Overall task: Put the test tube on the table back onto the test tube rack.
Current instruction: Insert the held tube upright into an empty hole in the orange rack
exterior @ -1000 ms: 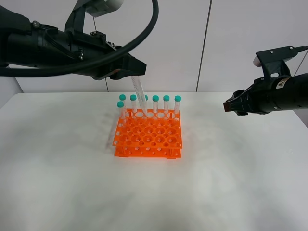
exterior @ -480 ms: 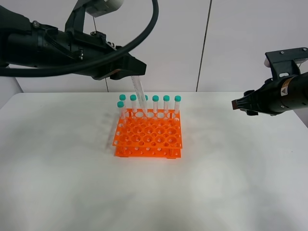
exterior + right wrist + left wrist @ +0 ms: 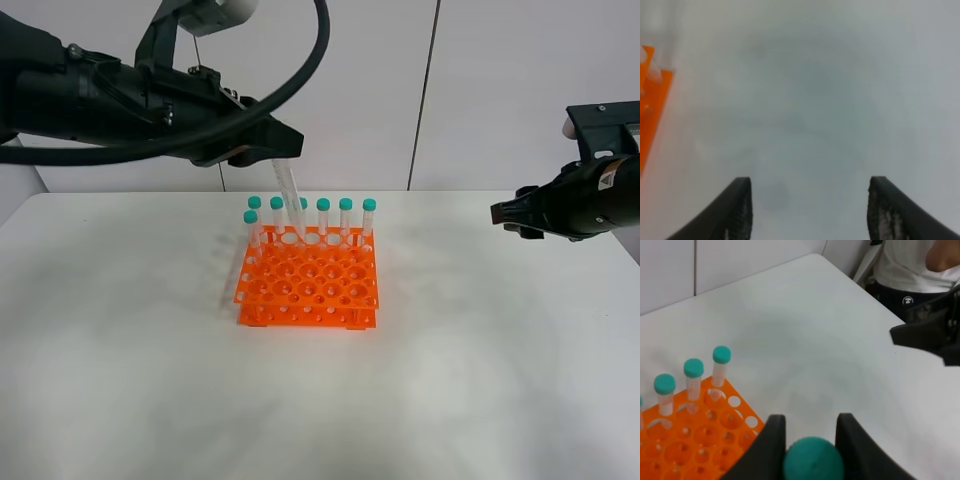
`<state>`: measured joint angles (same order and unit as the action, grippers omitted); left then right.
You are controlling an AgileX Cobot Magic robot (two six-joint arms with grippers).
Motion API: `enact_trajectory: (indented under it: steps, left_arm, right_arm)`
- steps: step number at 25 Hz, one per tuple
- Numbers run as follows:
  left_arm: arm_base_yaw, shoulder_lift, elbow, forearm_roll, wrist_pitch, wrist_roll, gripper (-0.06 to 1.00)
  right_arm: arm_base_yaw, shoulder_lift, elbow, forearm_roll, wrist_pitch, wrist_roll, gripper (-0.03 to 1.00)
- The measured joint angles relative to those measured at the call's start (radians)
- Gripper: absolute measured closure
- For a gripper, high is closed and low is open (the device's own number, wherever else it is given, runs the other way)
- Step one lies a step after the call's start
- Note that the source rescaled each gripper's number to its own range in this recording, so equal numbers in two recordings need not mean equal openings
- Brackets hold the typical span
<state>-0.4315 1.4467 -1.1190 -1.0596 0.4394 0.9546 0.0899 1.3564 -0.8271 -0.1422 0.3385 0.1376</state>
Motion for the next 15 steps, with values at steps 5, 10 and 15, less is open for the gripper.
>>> enact_trajectory:
  steps: [5, 10, 15]
  left_arm:
    - [0.000, 0.000, 0.000, 0.003, 0.000, 0.000, 0.94]
    - [0.000, 0.000, 0.000, 0.004, 0.000, 0.000, 0.94]
    - [0.000, 0.000, 0.000, 0.005, 0.000, 0.000, 0.94]
  right_arm:
    - [-0.071, -0.050, 0.000, 0.114, -0.006, -0.095, 0.51]
    - [-0.095, -0.057, 0.000, 0.126, 0.035, -0.118, 0.51]
    - [-0.095, -0.113, 0.000, 0.130, 0.039, -0.138, 0.51]
